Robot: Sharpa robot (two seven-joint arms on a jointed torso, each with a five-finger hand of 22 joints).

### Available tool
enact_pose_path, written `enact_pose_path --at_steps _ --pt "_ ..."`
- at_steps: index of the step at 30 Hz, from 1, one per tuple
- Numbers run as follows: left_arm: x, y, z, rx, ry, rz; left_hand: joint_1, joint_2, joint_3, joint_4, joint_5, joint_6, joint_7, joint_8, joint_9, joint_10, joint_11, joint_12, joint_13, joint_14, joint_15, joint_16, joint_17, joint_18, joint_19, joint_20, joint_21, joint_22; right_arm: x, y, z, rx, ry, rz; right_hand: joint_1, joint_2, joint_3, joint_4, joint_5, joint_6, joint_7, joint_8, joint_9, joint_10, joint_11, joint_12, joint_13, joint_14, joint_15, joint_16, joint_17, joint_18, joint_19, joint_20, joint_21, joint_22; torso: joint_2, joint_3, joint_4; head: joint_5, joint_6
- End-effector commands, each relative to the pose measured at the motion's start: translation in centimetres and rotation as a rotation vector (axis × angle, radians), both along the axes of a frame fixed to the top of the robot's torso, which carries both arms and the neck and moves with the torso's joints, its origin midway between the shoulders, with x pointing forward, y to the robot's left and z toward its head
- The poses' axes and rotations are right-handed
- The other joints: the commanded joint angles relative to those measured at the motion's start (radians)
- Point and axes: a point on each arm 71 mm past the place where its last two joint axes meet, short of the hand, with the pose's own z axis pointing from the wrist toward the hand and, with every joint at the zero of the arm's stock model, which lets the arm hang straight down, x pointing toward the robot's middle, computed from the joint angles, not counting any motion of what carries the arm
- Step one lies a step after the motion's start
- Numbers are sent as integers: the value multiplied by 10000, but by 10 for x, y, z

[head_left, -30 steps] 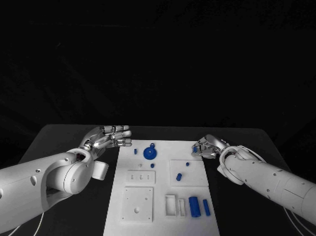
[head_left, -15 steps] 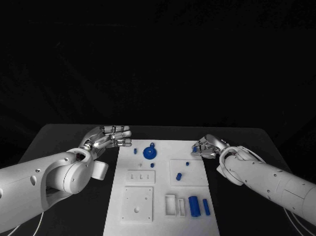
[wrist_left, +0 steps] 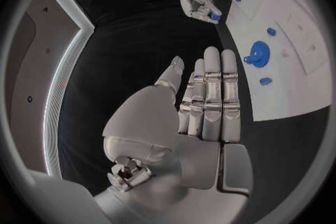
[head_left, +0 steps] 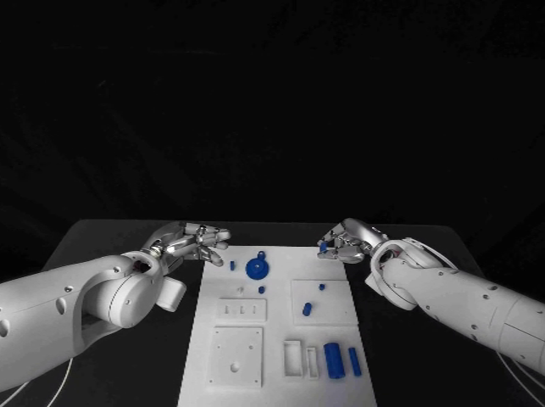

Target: Assemble the parts on the task board

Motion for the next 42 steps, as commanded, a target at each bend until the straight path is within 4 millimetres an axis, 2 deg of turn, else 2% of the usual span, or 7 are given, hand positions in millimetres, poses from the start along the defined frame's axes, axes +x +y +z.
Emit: enact_pose_path --at_steps 1,10,12,16,29,32,42 --pt "2 -8 -2 1621 747 -814 -166 -74 -115 142 6 206 -96 -26 6 855 -283 146 96 199 -326 1625 990 34 149 -280 1095 725 -3 15 7 -876 328 159 -19 -121 141 28 -48 117 -30 49 38 -23 -29 -4 -9 16 -16 36 20 -111 296 -34 -17 1276 -194 0 -59 88 2" --pt "13 -25 0 3266 1440 -1228 -651 -221 -433 681 33 898 -399 13 211 1129 -602 1867 1138 -69 -676 4452 2585 117 -262 -618 3181 2434 -14 63 23 -1358 324 760 -30 -277 469 102 -40 58 -5 44 35 -12 -28 7 -1 20 -10 37 43 -101 310 -26 -20 1278 -447 10 -140 318 -62" --pt "14 -29 -1 3469 1598 -1267 -752 -242 -427 757 646 1361 -593 156 499 1124 -667 2052 1254 -75 -733 4690 2686 119 -302 -663 3355 2602 -17 75 24 -1403 329 903 -42 -299 513 125 -19 33 1 42 34 -14 -27 5 -2 22 -7 43 52 -99 317 -24 -16 1278 -481 10 -145 333 -90" --pt "17 -36 -3 3678 1757 -1279 -875 -380 -382 820 1289 1574 -721 82 1598 1099 -728 2194 1420 -231 -774 5077 2778 112 -529 -716 3653 3007 -23 94 24 -1477 378 1175 -55 -327 556 139 -4 12 7 41 34 -16 -28 2 -4 27 -4 68 78 -97 322 -20 -7 1280 -510 17 -152 374 -132" --pt "20 -56 -7 4140 1857 -1467 -1716 -1259 313 1883 1220 1205 -830 3 5827 1024 -738 2291 1944 -452 -773 5661 2474 132 -672 -701 3571 3790 -35 136 25 -1703 481 1781 -58 -353 618 143 37 -63 30 38 31 -23 -23 -10 -13 28 5 76 95 -89 326 -14 -27 1276 -499 11 -158 381 -188" --pt "19 -60 -8 4307 1805 -1544 -1740 -1363 386 2008 1203 1186 -855 -2 6437 1016 -750 2291 2037 -501 -782 5731 2390 126 -655 -701 3496 3957 -36 141 25 -1737 473 1840 -70 -348 631 148 60 -72 30 43 33 -28 -24 -15 -16 27 7 75 97 -87 330 -11 -24 1277 -498 18 -156 372 -196" --pt "18 -66 -9 5106 1507 -1634 -1826 -1664 453 2314 1061 1131 -843 -9 6974 956 -722 2267 2134 -596 -753 5865 2285 107 -685 -684 3303 4254 -38 150 26 -1784 489 1897 -69 -345 645 145 79 -71 30 43 35 -30 -27 -15 -15 27 7 80 105 -85 333 -10 -23 1278 -497 11 -150 340 -220"
